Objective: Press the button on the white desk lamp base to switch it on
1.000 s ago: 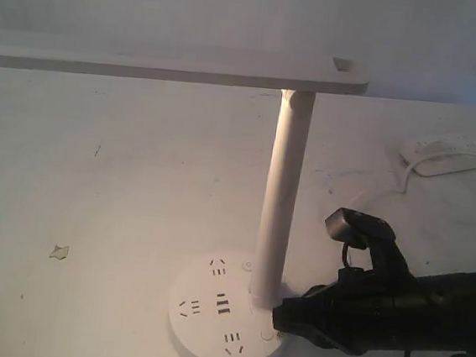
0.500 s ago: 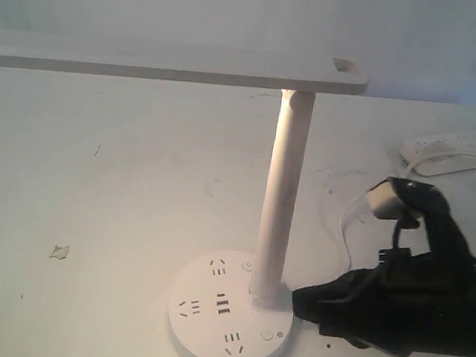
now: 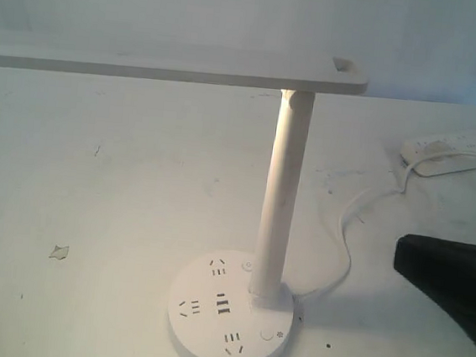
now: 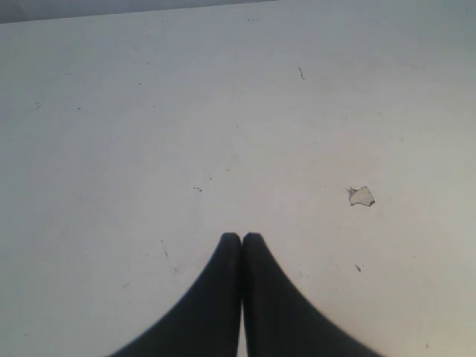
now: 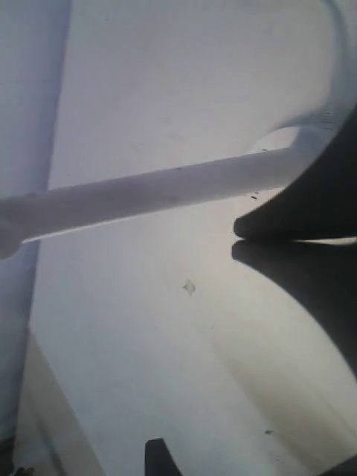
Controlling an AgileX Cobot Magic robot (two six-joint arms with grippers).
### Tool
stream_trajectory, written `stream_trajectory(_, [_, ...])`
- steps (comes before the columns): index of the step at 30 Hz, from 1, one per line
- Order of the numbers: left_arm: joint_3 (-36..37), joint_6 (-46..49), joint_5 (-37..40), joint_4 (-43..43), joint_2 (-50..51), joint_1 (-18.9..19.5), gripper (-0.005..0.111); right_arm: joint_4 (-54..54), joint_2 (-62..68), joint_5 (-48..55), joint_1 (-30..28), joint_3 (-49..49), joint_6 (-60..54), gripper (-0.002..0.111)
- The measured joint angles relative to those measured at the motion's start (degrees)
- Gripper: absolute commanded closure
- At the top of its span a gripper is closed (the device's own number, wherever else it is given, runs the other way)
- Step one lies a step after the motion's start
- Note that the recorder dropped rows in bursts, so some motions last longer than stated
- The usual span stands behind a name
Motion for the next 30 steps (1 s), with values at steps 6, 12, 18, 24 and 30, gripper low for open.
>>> stream_trajectory(6, [0.0, 0.0, 0.0, 0.0, 0.0, 0.0, 0.107, -0.8, -8.4, -4.8, 0.0, 0.0, 0.0, 0.108])
stream_trajectory(12, [0.0, 0.0, 0.0, 0.0, 0.0, 0.0, 0.107, 1.5, -15.5, -27.4, 0.0, 0.0, 0.5, 0.108])
stream_trajectory(18, [0.0, 0.0, 0.0, 0.0, 0.0, 0.0, 0.107, 2.9, -21.2, -36.7, 0.0, 1.7, -4.8, 0.108])
stream_trajectory(24, [0.0, 0.0, 0.0, 0.0, 0.0, 0.0, 0.107, 2.9, -24.4, -35.6, 0.0, 9.4, -17.0, 0.108])
stream_trajectory(30, [0.0, 0.0, 0.0, 0.0, 0.0, 0.0, 0.107, 2.8, -24.6, -35.6, 0.0, 17.7, -19.9, 0.108])
